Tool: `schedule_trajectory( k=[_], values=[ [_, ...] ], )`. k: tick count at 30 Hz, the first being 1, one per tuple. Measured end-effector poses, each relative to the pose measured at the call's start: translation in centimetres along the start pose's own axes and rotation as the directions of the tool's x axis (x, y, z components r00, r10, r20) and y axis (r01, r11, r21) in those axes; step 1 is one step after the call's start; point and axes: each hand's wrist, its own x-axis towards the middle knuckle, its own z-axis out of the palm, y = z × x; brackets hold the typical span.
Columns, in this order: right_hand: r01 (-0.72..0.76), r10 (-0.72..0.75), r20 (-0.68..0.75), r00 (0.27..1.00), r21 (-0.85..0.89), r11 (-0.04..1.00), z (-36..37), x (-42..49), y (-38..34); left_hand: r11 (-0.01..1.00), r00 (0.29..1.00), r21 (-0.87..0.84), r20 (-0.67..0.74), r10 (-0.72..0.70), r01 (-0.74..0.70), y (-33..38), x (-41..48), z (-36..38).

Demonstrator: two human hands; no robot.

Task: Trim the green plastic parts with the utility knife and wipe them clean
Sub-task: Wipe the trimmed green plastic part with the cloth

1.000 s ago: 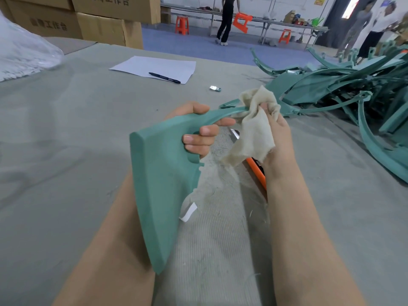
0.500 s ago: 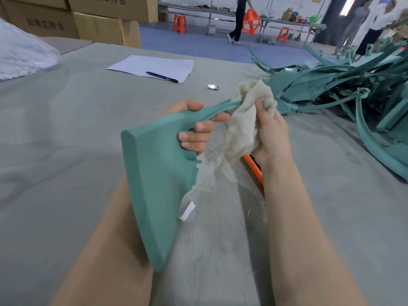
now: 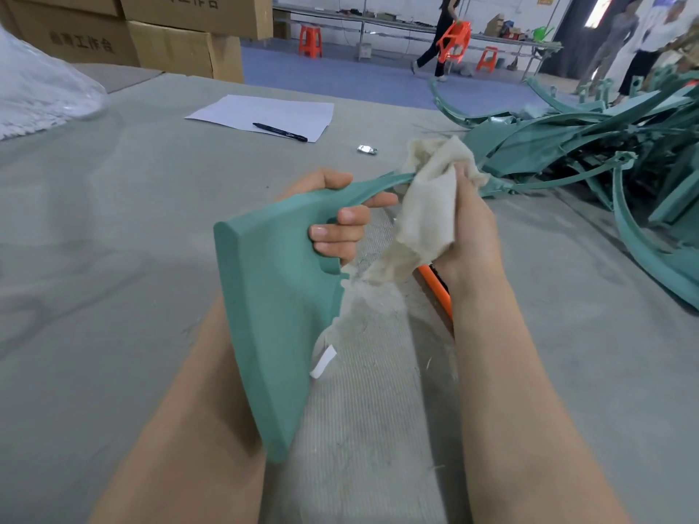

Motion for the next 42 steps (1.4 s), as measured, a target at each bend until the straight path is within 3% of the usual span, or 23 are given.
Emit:
schedule_trajectory(
  k=[2,6,8,12,17,20,23,25,30,34,38,40,42],
  values=[
    [0.032,-0.035,0.041,0.999,0.075,0.997,0.0,-0.3,0.1,1.000,1.000,0.000,0.002,-0.001,0.001,0.1,-0.1,-0.1],
    [0.157,-0.160,0.013,0.987,-0.294,0.943,-0.6,0.3,0.1,0.999,1.000,0.034,0.002,-0.012,0.012,0.1,-0.3,0.3],
    [0.169,-0.193,-0.033,0.981,-0.354,0.920,-0.7,0.8,0.0,0.999,1.000,0.048,0.005,-0.019,0.019,0.0,-0.4,0.4],
    [0.110,-0.105,-0.120,0.987,0.031,0.993,-0.9,0.8,0.4,0.990,0.999,0.130,0.016,-0.049,0.047,-0.1,-0.3,0.8],
    [-0.025,0.099,-0.294,0.951,0.246,0.969,-1.7,0.7,0.3,0.996,0.999,0.076,0.008,-0.041,0.040,0.1,-0.1,0.6],
    [0.016,0.018,-0.154,0.988,0.216,0.976,-1.9,0.6,0.4,0.998,1.000,0.057,-0.007,-0.019,0.020,0.1,0.0,0.2],
    [0.093,-0.093,-0.003,0.996,-0.088,0.992,-0.7,0.4,0.7,0.999,0.999,0.037,-0.028,-0.017,0.018,0.0,0.1,0.1],
    [0.185,-0.199,-0.017,0.980,-0.297,0.937,-0.1,0.6,0.7,0.999,1.000,0.036,-0.021,-0.019,0.020,0.0,0.0,-0.1],
    [0.151,-0.237,-0.130,0.963,-0.469,0.870,-0.5,1.2,0.5,0.998,0.999,0.048,0.031,-0.043,0.042,0.0,-0.1,-0.3],
    [0.107,-0.181,-0.238,0.954,-0.293,0.950,-0.8,1.6,0.4,0.996,0.997,0.068,0.040,-0.059,0.057,0.0,0.2,-0.2],
    [0.105,-0.109,-0.048,0.993,-0.075,0.992,0.0,0.4,0.6,0.999,1.000,0.043,-0.016,-0.015,0.015,0.1,0.1,-0.6],
    [0.127,-0.127,0.003,0.992,-0.075,0.989,0.1,0.4,0.6,0.999,1.000,0.049,-0.024,-0.001,0.002,0.2,0.0,-0.7],
    [0.161,-0.167,-0.014,0.986,-0.194,0.968,0.0,0.6,0.7,0.998,1.000,0.061,-0.009,-0.013,0.014,0.3,0.0,-0.7]
  ],
)
